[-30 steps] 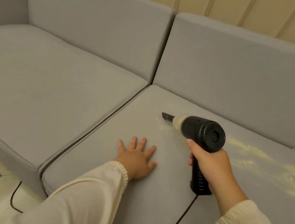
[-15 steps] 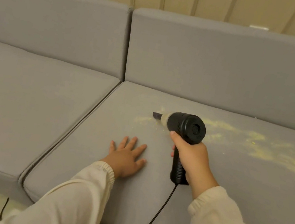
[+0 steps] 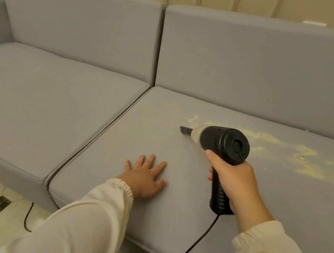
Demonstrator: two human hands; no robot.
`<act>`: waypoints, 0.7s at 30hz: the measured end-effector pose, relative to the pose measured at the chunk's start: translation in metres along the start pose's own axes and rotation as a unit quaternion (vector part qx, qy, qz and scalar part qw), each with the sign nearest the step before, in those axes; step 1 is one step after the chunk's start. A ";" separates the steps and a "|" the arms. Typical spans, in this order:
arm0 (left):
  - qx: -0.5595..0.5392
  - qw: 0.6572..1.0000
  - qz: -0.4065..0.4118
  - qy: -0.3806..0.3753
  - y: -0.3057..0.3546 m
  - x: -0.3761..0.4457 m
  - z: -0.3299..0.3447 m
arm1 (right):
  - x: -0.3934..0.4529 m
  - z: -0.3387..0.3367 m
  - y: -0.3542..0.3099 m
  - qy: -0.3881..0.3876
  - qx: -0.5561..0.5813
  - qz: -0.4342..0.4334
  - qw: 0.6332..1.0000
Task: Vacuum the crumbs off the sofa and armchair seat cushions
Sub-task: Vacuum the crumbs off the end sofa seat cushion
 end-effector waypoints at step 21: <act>0.022 1.000 0.021 -0.010 0.010 0.011 -0.003 | 0.000 -0.015 0.009 -0.035 -0.100 0.000 0.994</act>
Point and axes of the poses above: each hand's wrist, its own x-axis towards the middle knuckle, its own z-axis out of the palm, y = z × x, the point moved 7 cm from there along x, towards the middle knuckle, and after that the axes turned 5 degrees about -z, right-handed, at the moved point
